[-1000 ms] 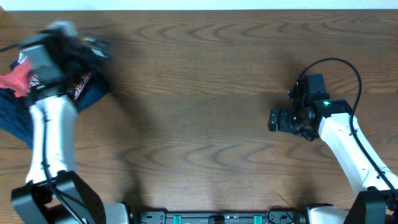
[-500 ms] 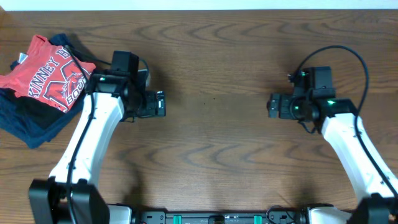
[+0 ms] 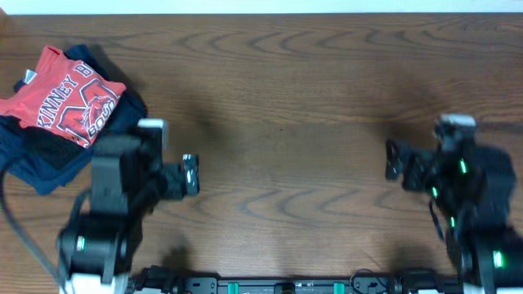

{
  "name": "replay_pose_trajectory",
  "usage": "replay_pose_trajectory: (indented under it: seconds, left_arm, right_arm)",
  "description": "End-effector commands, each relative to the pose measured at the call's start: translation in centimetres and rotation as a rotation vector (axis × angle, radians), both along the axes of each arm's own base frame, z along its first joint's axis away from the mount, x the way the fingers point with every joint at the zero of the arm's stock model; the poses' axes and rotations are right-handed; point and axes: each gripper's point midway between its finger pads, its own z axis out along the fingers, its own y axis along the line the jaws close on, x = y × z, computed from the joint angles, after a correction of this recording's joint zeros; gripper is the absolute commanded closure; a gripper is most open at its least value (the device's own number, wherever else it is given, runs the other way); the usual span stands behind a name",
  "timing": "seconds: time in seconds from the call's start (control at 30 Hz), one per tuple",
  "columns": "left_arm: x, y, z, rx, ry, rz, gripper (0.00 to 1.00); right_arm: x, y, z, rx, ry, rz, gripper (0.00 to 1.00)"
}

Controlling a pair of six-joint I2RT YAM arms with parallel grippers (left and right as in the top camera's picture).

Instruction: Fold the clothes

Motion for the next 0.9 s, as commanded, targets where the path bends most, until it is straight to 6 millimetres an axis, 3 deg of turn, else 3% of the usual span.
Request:
replay_pose_trajectory:
  seconds: [0.0, 0.17, 0.47, 0.7, 0.87]
  left_arm:
    - [-1.1, 0.3, 0.4, 0.002, -0.061, 0.002, 0.02]
    - [-1.7, 0.3, 1.4, -0.002, -0.109, 0.003, 0.02]
    - [-1.7, 0.4, 1.4, -0.002, -0.106, 0.003, 0.02]
    - [-1.7, 0.4, 1.4, -0.002, -0.106, 0.003, 0.02]
    - [-1.7, 0.4, 1.4, -0.002, -0.106, 0.003, 0.02]
  right_arm:
    - [-1.9, -0.8, -1.0, -0.024, -0.012, -0.035, 0.01]
    - [-4.9, -0.9, -2.5, -0.028, 0.057, -0.034, 0.01]
    - [-8.1, -1.1, -6.0, -0.039, 0.250, -0.032, 0.01]
    - [-8.7, -1.1, -6.5, -0.041, 0.282, -0.031, 0.01]
    - [-9.1, -1.4, -5.9, -0.048, 0.228, -0.043, 0.01]
